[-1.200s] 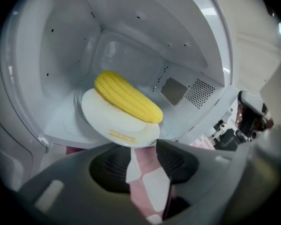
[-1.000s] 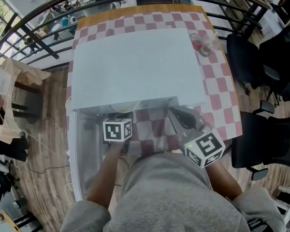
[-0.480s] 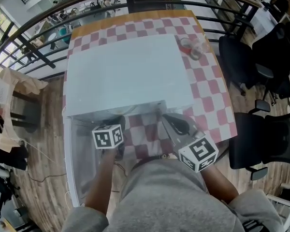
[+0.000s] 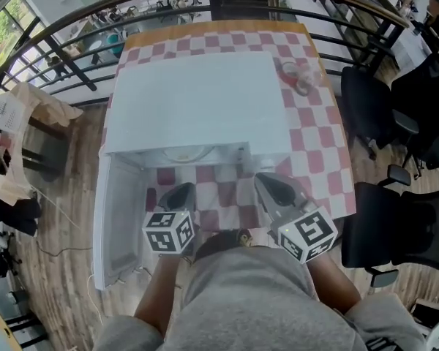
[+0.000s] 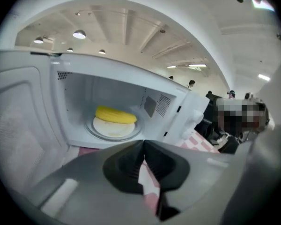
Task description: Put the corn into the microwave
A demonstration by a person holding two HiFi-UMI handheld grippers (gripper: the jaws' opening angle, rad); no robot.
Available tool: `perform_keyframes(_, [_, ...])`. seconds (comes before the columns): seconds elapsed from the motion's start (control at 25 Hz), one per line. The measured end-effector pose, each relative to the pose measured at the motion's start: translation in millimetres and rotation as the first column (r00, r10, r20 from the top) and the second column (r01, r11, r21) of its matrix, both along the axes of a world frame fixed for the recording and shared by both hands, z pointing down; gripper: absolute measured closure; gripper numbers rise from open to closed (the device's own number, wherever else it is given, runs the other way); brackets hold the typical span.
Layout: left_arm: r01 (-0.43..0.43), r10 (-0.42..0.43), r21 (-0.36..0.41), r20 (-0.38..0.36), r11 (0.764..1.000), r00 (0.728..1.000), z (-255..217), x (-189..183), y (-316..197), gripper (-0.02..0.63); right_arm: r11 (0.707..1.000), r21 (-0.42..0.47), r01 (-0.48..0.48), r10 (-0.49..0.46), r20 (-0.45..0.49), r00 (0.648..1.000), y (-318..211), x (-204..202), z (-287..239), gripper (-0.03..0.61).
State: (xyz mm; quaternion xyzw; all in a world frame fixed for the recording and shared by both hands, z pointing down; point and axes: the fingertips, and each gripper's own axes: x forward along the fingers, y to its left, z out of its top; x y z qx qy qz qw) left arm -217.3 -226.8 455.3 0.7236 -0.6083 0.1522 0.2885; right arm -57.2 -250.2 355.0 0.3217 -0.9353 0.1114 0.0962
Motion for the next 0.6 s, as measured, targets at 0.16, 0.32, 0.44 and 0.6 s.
perform_keyframes(0.16, [0.041,-0.043,0.073,0.03,0.996,0.999,-20.5,8.3,31.4,0.604,0.999,0.019,0.032,-0.033,0.018,0.999,17.0,6.7,-1.9,0.578])
perform_keyframes(0.32, [0.078,-0.081,0.114,0.024,0.99,0.996,-34.4,12.3,58.7,0.604,0.998,0.043,0.049,-0.051,0.025,0.998,31.7,9.2,-6.0,0.578])
perform_keyframes(0.44, [0.103,-0.108,0.145,0.028,0.984,0.994,-43.1,11.7,75.2,0.604,0.997,0.058,0.057,-0.059,0.033,0.998,42.4,11.6,-8.4,0.578])
perform_keyframes(0.6, [0.112,-0.122,0.19,0.04,0.975,0.992,-57.5,9.5,91.1,0.604,0.996,0.07,0.06,-0.062,0.023,0.998,51.0,14.6,-13.0,0.578])
